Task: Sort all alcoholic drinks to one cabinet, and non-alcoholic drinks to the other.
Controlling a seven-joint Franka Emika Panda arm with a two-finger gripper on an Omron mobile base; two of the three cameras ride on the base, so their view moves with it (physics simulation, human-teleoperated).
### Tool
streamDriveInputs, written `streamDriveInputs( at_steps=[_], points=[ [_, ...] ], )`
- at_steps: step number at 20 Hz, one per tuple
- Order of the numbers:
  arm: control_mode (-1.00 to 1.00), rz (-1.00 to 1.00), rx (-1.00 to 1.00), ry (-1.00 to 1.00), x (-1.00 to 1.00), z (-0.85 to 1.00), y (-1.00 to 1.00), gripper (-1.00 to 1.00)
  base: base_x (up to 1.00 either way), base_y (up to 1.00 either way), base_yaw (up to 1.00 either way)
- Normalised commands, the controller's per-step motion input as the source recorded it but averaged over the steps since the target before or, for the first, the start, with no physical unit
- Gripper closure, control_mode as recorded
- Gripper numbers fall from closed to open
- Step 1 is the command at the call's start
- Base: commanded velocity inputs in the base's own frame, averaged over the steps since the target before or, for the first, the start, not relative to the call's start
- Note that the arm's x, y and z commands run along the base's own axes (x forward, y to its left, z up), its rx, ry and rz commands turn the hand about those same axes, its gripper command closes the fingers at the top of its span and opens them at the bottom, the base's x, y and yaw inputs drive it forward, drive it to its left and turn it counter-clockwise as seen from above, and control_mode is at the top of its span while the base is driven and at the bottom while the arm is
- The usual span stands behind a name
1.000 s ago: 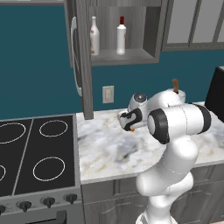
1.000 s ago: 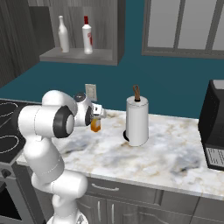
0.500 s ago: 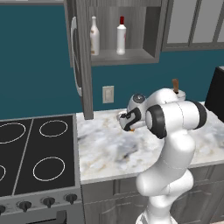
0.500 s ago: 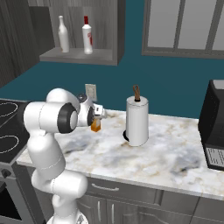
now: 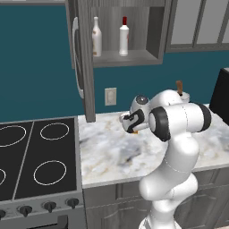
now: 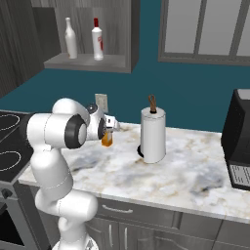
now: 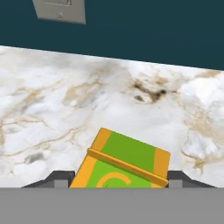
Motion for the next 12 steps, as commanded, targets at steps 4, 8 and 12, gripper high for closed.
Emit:
streamDriveInputs(
  at_steps=[4, 8, 12],
  points=[
    [-1.0, 0.04, 0.06, 0.0, -0.17, 0.0, -0.22, 1.0, 0.0, 0.0, 0.0],
    [-1.0, 0.09, 0.04, -0.04, -0.62, 0.45, -0.19, 1.0, 0.0, 0.0, 0.0],
    [-1.0, 0.04, 0.0, -0.02, -0.55, 0.99, -0.02, 1.0, 0.0, 0.0, 0.0]
  ],
)
